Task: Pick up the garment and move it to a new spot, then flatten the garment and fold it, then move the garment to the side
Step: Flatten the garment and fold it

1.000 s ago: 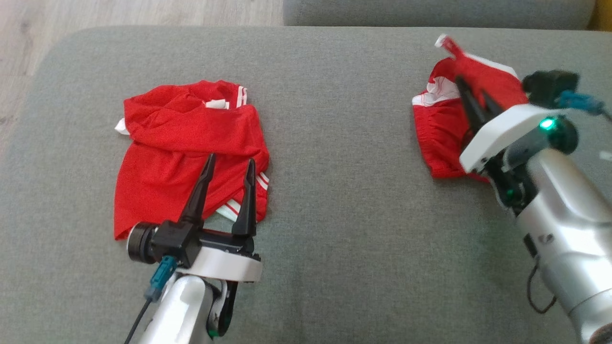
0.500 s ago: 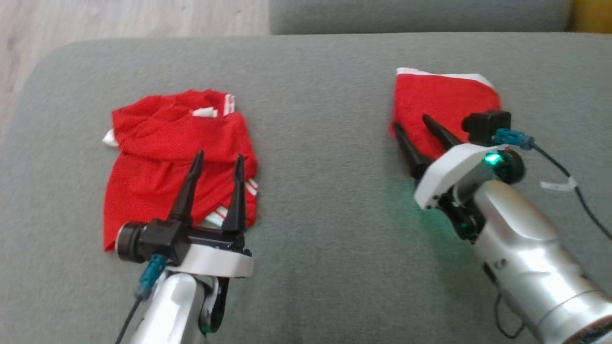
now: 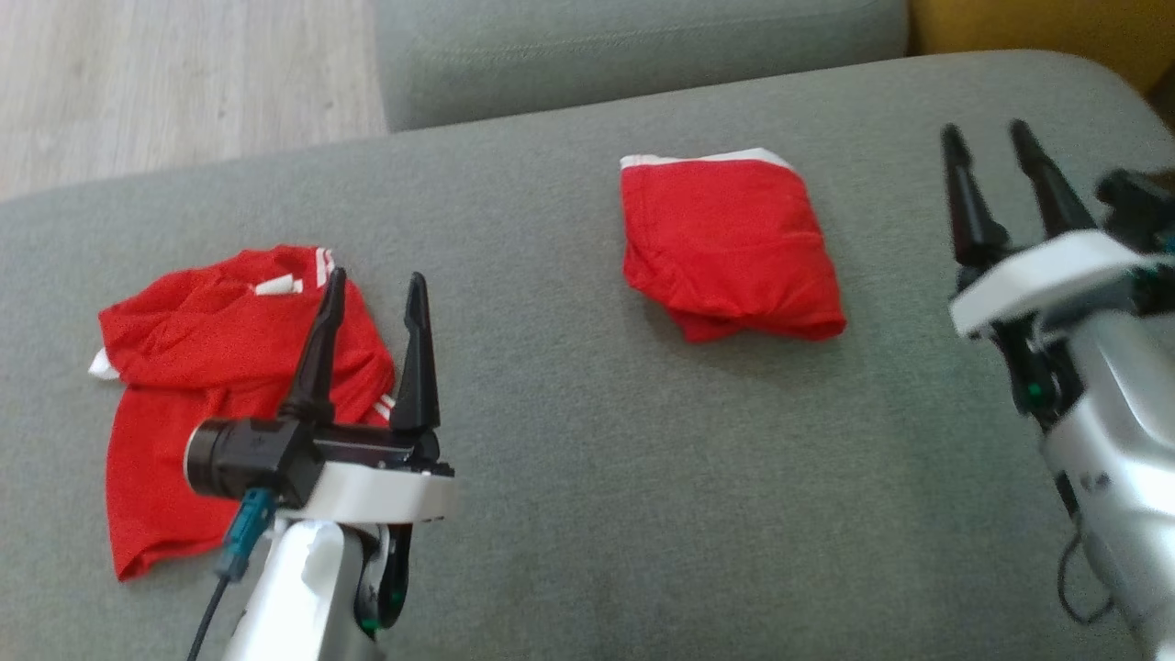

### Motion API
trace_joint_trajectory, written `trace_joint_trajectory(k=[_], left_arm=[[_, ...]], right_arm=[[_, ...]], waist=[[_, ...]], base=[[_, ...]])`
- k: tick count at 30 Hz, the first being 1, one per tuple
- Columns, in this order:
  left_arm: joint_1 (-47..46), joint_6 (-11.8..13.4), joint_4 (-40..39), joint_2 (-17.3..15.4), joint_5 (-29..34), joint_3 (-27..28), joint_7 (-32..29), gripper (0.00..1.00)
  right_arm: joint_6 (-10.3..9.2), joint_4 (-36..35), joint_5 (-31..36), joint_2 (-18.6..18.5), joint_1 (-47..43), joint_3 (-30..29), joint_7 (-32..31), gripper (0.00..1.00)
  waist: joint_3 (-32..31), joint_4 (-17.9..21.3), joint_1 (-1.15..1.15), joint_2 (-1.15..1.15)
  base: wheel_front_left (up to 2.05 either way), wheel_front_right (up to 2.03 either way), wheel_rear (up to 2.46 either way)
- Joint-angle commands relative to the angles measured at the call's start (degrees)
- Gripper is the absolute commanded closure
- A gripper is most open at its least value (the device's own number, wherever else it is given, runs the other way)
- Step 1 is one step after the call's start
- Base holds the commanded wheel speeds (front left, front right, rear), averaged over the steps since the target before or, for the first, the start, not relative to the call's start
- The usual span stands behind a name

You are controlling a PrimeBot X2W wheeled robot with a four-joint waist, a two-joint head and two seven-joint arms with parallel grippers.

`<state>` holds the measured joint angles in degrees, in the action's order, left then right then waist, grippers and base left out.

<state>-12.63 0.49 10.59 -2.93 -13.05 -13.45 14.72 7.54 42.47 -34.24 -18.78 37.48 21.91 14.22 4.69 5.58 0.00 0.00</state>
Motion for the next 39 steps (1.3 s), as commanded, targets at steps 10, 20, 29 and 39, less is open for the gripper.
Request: trace_joint_trajectory(k=[10, 20, 29, 39], left_arm=[[2.84, -0.28, -0.97, -0.13, 1.88, 2.33, 0.28, 0.0], [1.65, -0.95, -1.57, 0.01, 2.52, 1.61, 0.28, 0.0], [-2.97, -1.3, -1.55, 0.04, 2.3, -1.48, 0.28, 0.0], [-5.77, -0.6, -1.35, 0.04, 1.11, -4.84, 0.28, 0.0]], right_arm=[[-0.05, -16.56, 14.97, 7.72, -18.34, -16.33, 0.76, 0.0], [-0.05, -27.0, 21.53, 13.11, -22.86, -21.65, -4.25, 0.38], [-0.05, -22.41, 23.65, 13.28, -11.85, -23.15, -10.65, 1.0], [-0.05, -0.4, 28.49, 13.37, 1.69, -27.39, -10.35, 1.0]], waist=[[-1.71, 1.16, 0.0, 0.0], [2.29, -1.28, 0.0, 0.0], [11.3, -7.71, 0.0, 0.0], [15.32, -12.85, 0.0, 0.0]], base=[[0.0, 0.0, 0.0], [0.0, 0.0, 0.0], [0.0, 0.0, 0.0], [0.0, 0.0, 0.0]])
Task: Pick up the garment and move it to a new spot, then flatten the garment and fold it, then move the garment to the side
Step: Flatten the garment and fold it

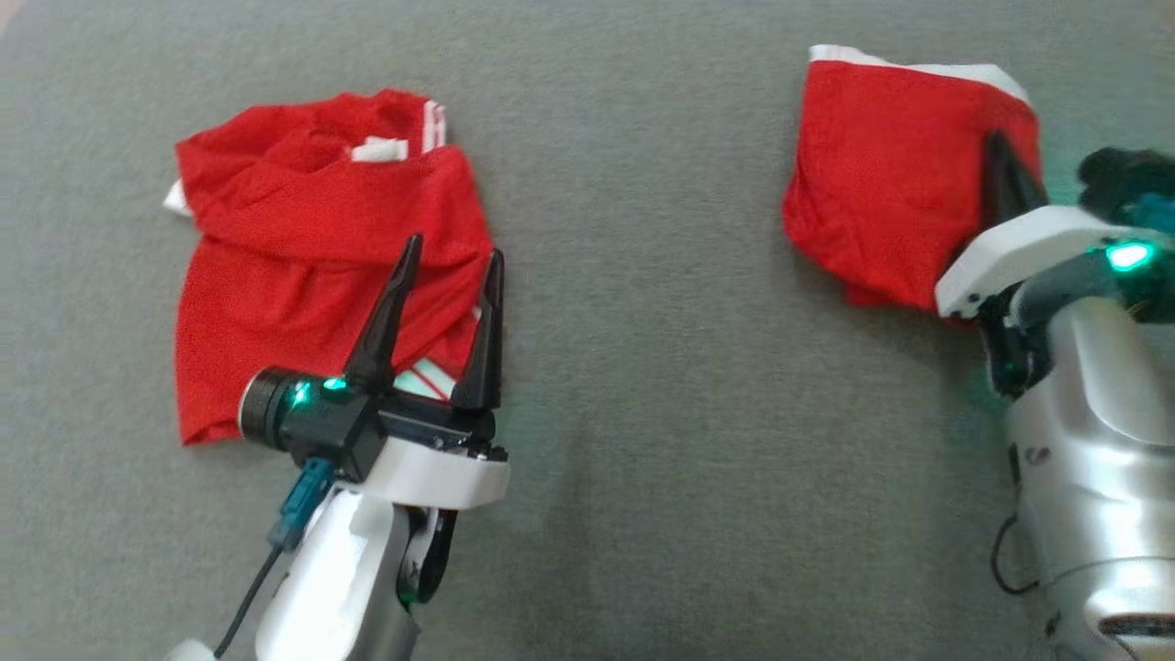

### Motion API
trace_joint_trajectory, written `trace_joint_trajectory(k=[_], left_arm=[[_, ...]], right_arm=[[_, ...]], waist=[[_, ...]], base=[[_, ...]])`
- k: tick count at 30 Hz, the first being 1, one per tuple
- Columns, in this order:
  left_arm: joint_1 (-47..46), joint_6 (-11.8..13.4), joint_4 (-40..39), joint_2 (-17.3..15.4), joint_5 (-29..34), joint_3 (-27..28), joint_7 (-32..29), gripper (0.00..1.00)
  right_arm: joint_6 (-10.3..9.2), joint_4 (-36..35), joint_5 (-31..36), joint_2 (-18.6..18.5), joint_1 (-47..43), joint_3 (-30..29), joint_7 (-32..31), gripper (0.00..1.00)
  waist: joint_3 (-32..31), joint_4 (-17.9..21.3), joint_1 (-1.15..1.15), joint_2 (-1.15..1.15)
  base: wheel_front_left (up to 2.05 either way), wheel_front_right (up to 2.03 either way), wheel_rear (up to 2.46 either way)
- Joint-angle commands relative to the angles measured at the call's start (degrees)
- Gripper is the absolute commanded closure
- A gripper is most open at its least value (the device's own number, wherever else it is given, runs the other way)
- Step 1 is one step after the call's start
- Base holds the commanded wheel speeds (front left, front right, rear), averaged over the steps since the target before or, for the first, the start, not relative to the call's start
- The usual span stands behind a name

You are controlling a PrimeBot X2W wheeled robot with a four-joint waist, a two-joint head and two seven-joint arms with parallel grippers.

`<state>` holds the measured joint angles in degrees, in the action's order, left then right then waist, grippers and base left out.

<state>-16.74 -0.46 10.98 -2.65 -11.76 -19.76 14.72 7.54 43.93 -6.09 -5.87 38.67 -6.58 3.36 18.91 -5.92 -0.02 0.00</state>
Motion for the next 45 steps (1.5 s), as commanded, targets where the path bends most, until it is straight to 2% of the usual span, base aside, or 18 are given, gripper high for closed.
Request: trace_joint_trajectory(k=[1, 5, 11, 18, 21, 25, 29, 38, 39, 40, 45], left_arm=[[-1.85, 0.55, -1.74, -0.23, -0.37, 1.28, 0.28, 0.0], [-2.18, 1.17, -1.64, -0.23, -0.9, 0.71, 0.28, 0.0], [-1.38, 1.39, -1.24, -0.23, -0.79, 1.26, 0.28, 0.0], [-0.72, 1.48, -1.22, -0.23, -0.98, 1.22, 0.28, 0.0], [-0.55, 1.45, -1.12, -0.23, -0.81, 1.47, 0.28, 0.0], [0.14, 1.36, -1.01, -0.23, -0.38, 2.46, 0.28, 0.0], [1.11, 1.15, -1.08, -0.23, -0.22, 3.41, 0.28, 0.0], [3.52, 1.44, -1.2, -0.23, -0.81, 4.58, 0.28, 0.0], [3.79, 1.49, -1.16, -0.23, -0.88, 4.65, 0.28, 0.0], [4.06, 1.52, -1.12, -0.23, -0.95, 4.65, 0.28, 0.0], [5.13, 1.68, -0.93, -0.23, -1.18, 4.87, 0.28, 0.0]], right_arm=[[-0.05, 0.83, 1.07, 0.47, 1.18, 1.37, 0.43, 1.0], [-0.05, 7.43, 1.77, 1.06, 3.16, 3.66, 3.95, 1.0], [-0.05, 10.03, -0.7, 2.67, 5.29, 11.99, 9.78, 1.0], [-0.05, 12.89, -7.32, 2.97, 2.92, 24.12, 10.11, 1.0], [-0.05, 15.51, -8.53, 2.98, 2.09, 26.67, 9.72, 1.0], [-0.05, 16.15, -10.6, 2.98, 2.25, 26.41, 10.8, 1.0], [-0.05, 13.19, -11.5, 2.54, 1.92, 23.41, 11.55, 1.0], [-0.05, -4.99, -7.39, 1.37, -8.86, 11.74, 11.63, 1.0], [-0.05, -6.6, -6.5, 1.5, -10.36, 10.79, 11.63, 0.98], [-0.05, -8.24, -5.7, 1.67, -11.9, 9.72, 11.63, 0.0], [-0.05, -14.14, -3.65, 2.5, -17.83, 6.36, 11.63, 0.0]], waist=[[1.09, -1.56, 0.02, 0.0], [0.45, -1.95, 0.02, 0.0], [-1.53, -0.99, 0.02, 0.0], [-3.28, -0.31, 0.02, 0.0], [-3.96, 0.04, 0.02, 0.0], [-5.24, 1.22, 0.02, 0.0], [-7.11, 2.73, 0.02, 0.0], [-11.48, 6.75, 0.02, 0.0], [-11.91, 7.14, 0.02, 0.0], [-12.24, 7.43, 0.02, 0.0], [-13.49, 8.44, 0.02, 0.0]], base=[[0.0, 0.0, 0.0], [0.0, 0.0, 0.0], [0.0, 0.0, 0.0], [0.0, 0.0, 0.0], [0.0, 0.0, 0.0], [0.0, 0.0, 0.0], [0.0, 0.0, 0.0], [0.0, 0.0, 0.0], [0.0, 0.0, 0.0], [0.0, 0.0, 0.0], [0.0, 0.0, 0.0]])
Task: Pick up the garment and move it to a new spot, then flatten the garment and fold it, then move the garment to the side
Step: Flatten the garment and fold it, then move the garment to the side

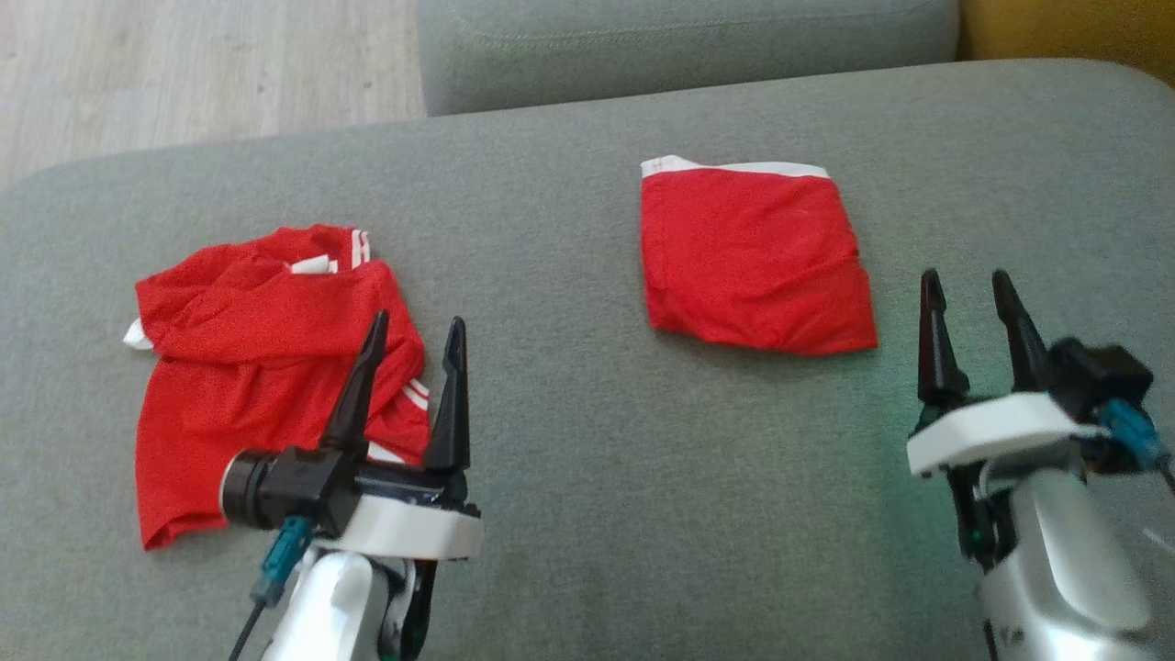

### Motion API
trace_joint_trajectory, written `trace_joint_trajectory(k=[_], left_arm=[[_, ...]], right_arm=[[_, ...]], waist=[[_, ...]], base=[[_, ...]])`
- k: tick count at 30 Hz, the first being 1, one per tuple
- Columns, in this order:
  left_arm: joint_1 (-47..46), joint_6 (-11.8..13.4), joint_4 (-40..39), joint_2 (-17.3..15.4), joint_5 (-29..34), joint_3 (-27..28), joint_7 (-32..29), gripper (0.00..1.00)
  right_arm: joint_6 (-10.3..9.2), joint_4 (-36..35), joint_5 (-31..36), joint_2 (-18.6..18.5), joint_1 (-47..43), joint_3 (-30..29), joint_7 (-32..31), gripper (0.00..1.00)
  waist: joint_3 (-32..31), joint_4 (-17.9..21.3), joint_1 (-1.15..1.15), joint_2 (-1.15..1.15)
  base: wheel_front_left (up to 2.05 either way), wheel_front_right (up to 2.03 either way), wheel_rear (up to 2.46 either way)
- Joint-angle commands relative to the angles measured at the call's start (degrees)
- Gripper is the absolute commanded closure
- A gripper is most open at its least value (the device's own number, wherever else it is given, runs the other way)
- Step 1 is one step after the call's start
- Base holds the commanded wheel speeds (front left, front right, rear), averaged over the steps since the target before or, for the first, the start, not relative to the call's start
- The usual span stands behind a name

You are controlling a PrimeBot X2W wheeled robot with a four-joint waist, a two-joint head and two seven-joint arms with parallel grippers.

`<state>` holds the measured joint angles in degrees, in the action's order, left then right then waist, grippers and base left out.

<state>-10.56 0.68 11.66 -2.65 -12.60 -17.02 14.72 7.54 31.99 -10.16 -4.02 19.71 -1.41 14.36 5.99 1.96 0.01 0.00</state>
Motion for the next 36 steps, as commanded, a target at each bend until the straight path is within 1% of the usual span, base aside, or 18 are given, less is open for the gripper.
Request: trace_joint_trajectory(k=[1, 6, 8, 15, 22, 26, 29, 34, 36], left_arm=[[-0.74, 0.53, -1.57, -0.23, -0.39, 2.29, 0.28, 0.0], [0.92, 0.3, -0.58, -0.23, -0.45, 3.33, 0.28, 0.0], [1.31, 0.36, -0.35, -0.23, -0.6, 3.68, 0.28, 0.0], [1.41, 0.42, -0.39, -0.23, -0.84, 3.39, 0.28, 0.0], [-0.58, -0.1, -0.57, -0.22, -0.31, 2.13, 0.28, 0.0], [-2.17, -0.35, -0.56, -0.22, 0.16, 1.71, 0.28, 0.0], [-3.32, -0.59, -0.31, -0.22, 0.27, 1.21, 0.28, 0.0], [-4.99, -0.58, -0.21, -0.22, 0.37, 0.55, 0.28, 0.0], [-5.42, -0.69, -0.04, -0.22, 0.37, 0.16, 0.28, 0.0]], right_arm=[[-0.05, -3.38, 0.79, 0.79, -0.24, 0.84, 0.63, 0.0], [-0.05, -7.52, 0.67, 1.1, -5.68, 0.64, 0.63, 0.0], [-0.05, -7.94, 0.09, 1.12, -6.55, 1.21, 0.63, 0.0], [-0.05, -8.09, -0.67, 1.13, -6.86, 2.16, -0.29, 0.0], [-0.05, -8.09, -1.14, 1.13, -4.08, 1.67, -1.71, 0.0], [-0.05, -6.23, 1.07, 1.13, 0.4, 0.57, -4.45, 0.0], [-0.05, -3.55, 1.83, 1.13, 4.24, -0.17, -6.59, 0.0], [-0.05, 3.22, -0.98, 1.13, 11.23, -2.73, -11.43, 0.0], [-0.05, 6.39, -0.83, 1.12, 13.44, -4.09, -13.31, 0.0]], waist=[[-0.8, 0.78, -0.01, 0.0], [-1.28, 1.6, -0.01, 0.0], [-1.57, 1.97, -0.01, 0.0], [-1.4, 2.31, -0.01, 0.0], [2.21, 0.66, -0.01, 0.0], [5.26, -1.01, -0.01, 0.0], [7.18, -2.5, -0.01, 0.0], [10.43, -4.5, -0.01, 0.0], [11.23, -5.23, -0.01, 0.0]], base=[[0.0, 0.0, 0.0], [0.0, 0.0, 0.0], [0.0, 0.0, 0.0], [0.0, 0.0, 0.0], [0.0, 0.0, 0.0], [0.0, 0.0, 0.0], [0.0, 0.0, 0.0], [0.0, 0.0, 0.0], [0.0, 0.0, 0.0]])
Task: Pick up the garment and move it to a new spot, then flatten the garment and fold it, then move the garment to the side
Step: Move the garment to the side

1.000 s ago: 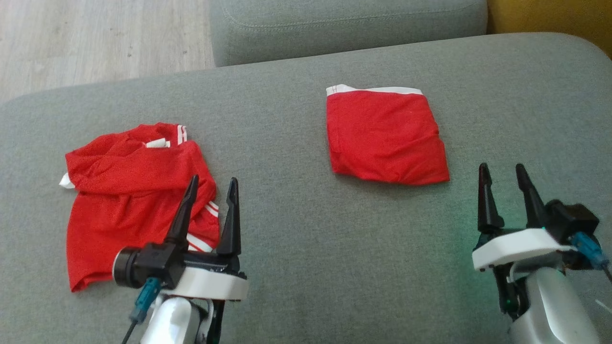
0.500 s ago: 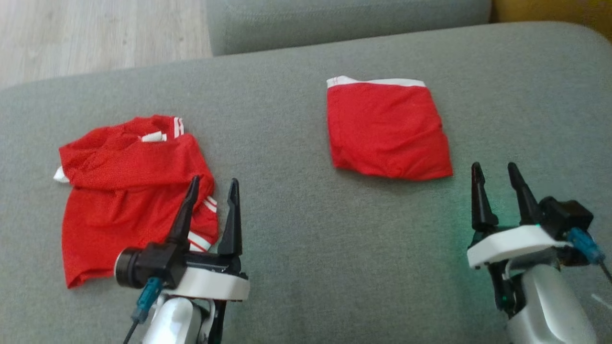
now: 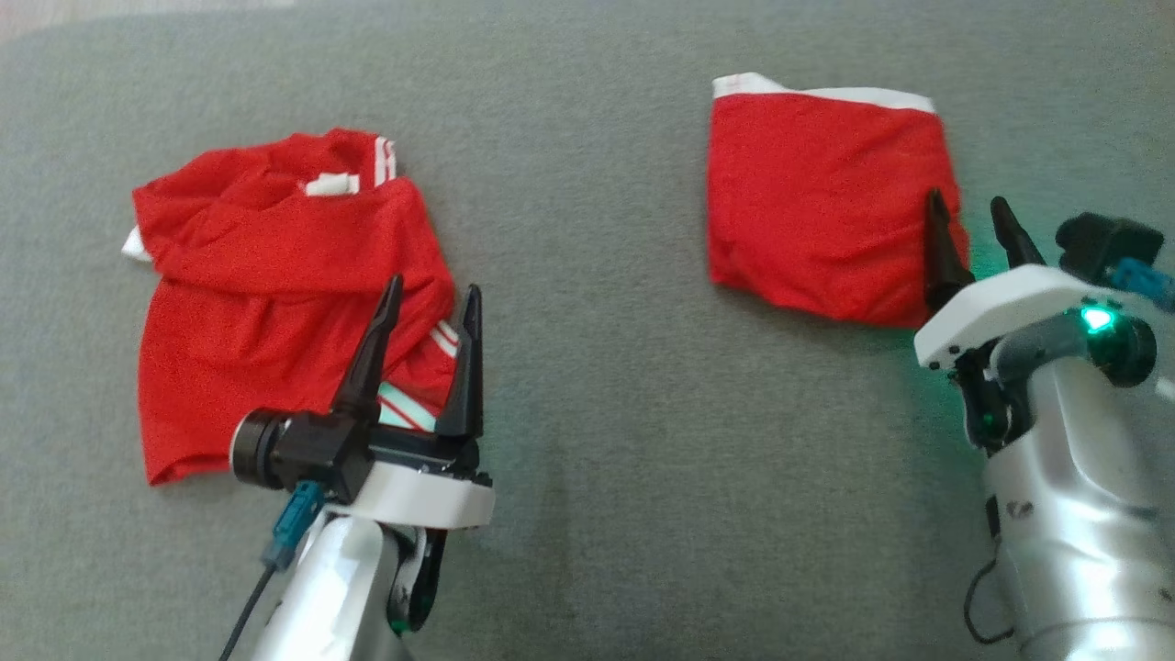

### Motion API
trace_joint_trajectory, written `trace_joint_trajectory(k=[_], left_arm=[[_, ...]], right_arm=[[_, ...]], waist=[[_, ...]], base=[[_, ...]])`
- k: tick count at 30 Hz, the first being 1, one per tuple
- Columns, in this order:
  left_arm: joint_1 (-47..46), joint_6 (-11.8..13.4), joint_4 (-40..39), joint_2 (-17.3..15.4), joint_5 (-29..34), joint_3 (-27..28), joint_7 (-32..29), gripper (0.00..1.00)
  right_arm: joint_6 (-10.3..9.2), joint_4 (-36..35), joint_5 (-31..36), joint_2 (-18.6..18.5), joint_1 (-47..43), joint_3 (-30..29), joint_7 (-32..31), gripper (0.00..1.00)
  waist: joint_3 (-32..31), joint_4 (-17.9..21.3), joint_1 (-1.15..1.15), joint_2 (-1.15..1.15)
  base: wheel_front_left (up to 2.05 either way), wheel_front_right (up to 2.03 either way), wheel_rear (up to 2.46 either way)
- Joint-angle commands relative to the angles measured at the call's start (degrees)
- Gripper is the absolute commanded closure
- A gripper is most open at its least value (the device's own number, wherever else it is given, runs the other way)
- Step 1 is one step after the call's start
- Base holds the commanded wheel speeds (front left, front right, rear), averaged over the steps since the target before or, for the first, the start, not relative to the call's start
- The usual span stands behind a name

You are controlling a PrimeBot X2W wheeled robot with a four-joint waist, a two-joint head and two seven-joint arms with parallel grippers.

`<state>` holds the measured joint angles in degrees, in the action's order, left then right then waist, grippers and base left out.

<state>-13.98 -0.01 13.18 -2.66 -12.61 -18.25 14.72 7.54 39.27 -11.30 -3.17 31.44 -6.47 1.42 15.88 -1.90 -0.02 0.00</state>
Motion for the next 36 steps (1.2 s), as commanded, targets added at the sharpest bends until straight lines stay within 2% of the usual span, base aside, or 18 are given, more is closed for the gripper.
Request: trace_joint_trajectory(k=[1, 7, 8, 9, 16, 21, 25, 31, 36], left_arm=[[-2.19, -0.03, -1.5, -0.21, 0.34, 1.18, 0.28, 0.0], [-2.77, 0.2, -1.34, -0.21, 0.11, 0.95, 0.28, 0.0], [-2.77, 0.26, -1.31, -0.21, 0.07, 0.94, 0.28, 0.0], [-2.72, 0.32, -1.25, -0.21, 0.06, 0.95, 0.28, 0.0], [-1.63, 0.47, -0.67, -0.21, 0.14, 1.49, 0.28, 0.0], [-0.62, 0.48, -0.9, -0.21, 0.11, 2.08, 0.28, 0.0], [-0.41, 0.51, -1.59, -0.21, 0.31, 2.54, 0.28, 0.0], [-1.34, 0.04, -2.37, -0.21, 0.65, 2.6, 0.28, 0.0], [-2.16, -0.35, -2.25, -0.21, 1.06, 2.93, 0.28, 0.0]], right_arm=[[-0.05, 0.71, 0.8, 0.22, 2.54, 0.39, -1.27, 0.0], [-0.05, 8.16, 4.25, -0.57, 5.04, 1.66, -5.03, 0.0], [-0.05, 9.23, 4.54, -0.73, 5.35, 2.34, -5.23, 0.58], [-0.05, 10.11, 4.91, -1.04, 5.62, 3.06, -5.04, 1.0], [-0.05, 13.07, 7.66, -4.79, 7.26, 7.97, -1.46, 1.0], [-0.05, 12.88, 8.78, -9.38, 7.51, 13.33, -1.32, 1.0], [-0.05, 11.84, 8.17, -16.08, 7.13, 18.52, -3.37, 1.0], [-0.05, 11.78, 6.46, -28.25, 6.83, 21.91, -4.25, 1.0], [-0.05, 13.23, 7.65, -34.55, 7.56, 22.33, -3.08, 1.0]], waist=[[1.68, -1.75, 0.02, 0.0], [2.12, -2.68, 0.02, 0.0], [2.04, -2.71, 0.02, 0.0], [1.8, -2.67, 0.02, 0.0], [-0.97, -1.05, 0.02, 0.0], [-2.86, 0.45, 0.02, 0.0], [-2.59, 1.23, 0.02, 0.0], [-0.4, 0.69, 0.02, 0.0], [1.48, -0.22, 0.02, 0.0]], base=[[0.0, 0.0, 0.0], [0.0, 0.0, 0.0], [0.0, 0.0, 0.0], [0.0, 0.0, 0.0], [0.0, 0.0, 0.0], [0.0, 0.0, 0.0], [0.0, 0.0, 0.0], [0.0, 0.0, 0.0], [0.0, 0.0, 0.0]])
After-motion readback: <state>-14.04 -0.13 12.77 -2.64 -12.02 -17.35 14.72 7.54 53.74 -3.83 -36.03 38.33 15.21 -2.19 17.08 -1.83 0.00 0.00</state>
